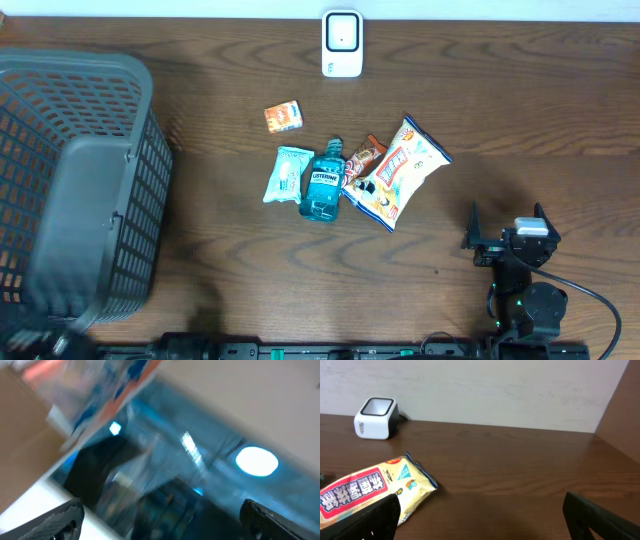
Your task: Scan the item barcode
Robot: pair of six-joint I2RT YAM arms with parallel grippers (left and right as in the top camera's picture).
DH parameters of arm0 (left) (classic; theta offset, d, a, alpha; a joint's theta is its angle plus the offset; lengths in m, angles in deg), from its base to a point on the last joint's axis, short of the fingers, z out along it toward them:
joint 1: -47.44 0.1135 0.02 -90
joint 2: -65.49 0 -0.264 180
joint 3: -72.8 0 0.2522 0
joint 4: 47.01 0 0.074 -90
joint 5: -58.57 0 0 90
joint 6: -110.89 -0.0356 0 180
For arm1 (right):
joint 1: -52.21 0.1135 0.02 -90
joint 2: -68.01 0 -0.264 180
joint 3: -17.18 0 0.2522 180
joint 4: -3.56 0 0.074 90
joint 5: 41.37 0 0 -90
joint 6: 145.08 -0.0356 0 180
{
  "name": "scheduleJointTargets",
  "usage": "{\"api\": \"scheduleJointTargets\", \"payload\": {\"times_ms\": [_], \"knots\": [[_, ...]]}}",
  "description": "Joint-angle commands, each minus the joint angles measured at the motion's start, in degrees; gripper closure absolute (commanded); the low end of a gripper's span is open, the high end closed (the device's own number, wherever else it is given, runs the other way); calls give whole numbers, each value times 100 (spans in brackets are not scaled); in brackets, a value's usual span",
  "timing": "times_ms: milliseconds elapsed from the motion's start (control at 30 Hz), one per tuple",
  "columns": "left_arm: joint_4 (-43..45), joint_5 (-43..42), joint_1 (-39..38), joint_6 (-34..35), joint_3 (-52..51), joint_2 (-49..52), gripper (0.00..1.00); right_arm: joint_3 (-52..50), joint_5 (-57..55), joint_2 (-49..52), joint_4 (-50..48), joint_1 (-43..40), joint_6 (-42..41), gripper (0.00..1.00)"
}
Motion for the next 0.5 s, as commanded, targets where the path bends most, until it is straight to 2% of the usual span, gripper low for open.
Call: {"api": "scheduleJointTargets", "payload": {"times_ms": [0,133,400,467], "knots": [[-345,-22,20,245,-332,57,1,-4,-9,-4,26,46,52,1],[-691,-24,20,243,-855,81,1,-4,-7,-4,26,46,52,1],[-603,387,24,234,-2245,81,1,-4,-9,-4,26,46,52,1],[-404,380,24,42,-2601,81,1,-4,-9,-4,26,46,52,1]]}}
